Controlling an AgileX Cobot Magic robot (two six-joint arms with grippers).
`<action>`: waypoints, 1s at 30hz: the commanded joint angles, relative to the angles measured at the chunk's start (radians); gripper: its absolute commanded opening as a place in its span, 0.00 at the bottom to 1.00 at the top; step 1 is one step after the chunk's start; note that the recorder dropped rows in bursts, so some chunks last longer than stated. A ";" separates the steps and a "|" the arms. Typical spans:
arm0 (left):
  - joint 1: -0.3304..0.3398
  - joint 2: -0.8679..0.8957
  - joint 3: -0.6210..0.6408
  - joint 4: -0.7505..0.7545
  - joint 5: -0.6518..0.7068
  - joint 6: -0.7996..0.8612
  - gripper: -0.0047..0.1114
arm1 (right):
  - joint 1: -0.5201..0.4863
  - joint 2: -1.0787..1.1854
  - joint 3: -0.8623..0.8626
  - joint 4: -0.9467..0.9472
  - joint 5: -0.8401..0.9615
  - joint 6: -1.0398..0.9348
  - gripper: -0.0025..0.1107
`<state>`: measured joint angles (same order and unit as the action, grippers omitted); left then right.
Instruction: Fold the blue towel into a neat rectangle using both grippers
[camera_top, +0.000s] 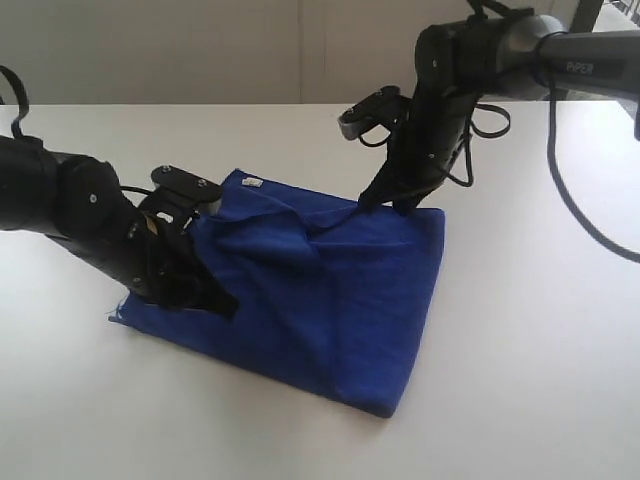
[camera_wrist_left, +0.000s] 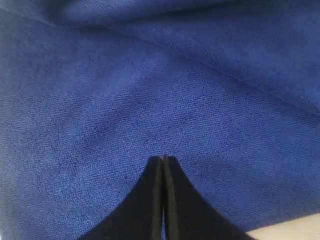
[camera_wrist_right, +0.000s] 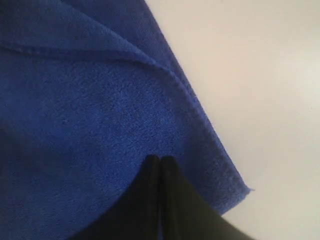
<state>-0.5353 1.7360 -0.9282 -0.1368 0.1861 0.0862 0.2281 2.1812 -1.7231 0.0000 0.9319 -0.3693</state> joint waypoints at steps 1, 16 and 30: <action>0.007 0.052 0.009 -0.002 0.008 -0.032 0.04 | -0.010 0.012 0.005 -0.011 -0.012 -0.025 0.02; 0.029 0.127 0.008 0.049 -0.045 -0.036 0.04 | -0.010 0.012 0.178 -0.070 -0.141 0.114 0.02; 0.153 0.205 -0.083 0.049 -0.039 0.004 0.04 | -0.002 -0.022 0.229 -0.061 0.008 0.261 0.02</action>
<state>-0.3931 1.8780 -1.0083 -0.1085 0.0950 0.0784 0.2262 2.1654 -1.5354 -0.0582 0.8975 -0.1318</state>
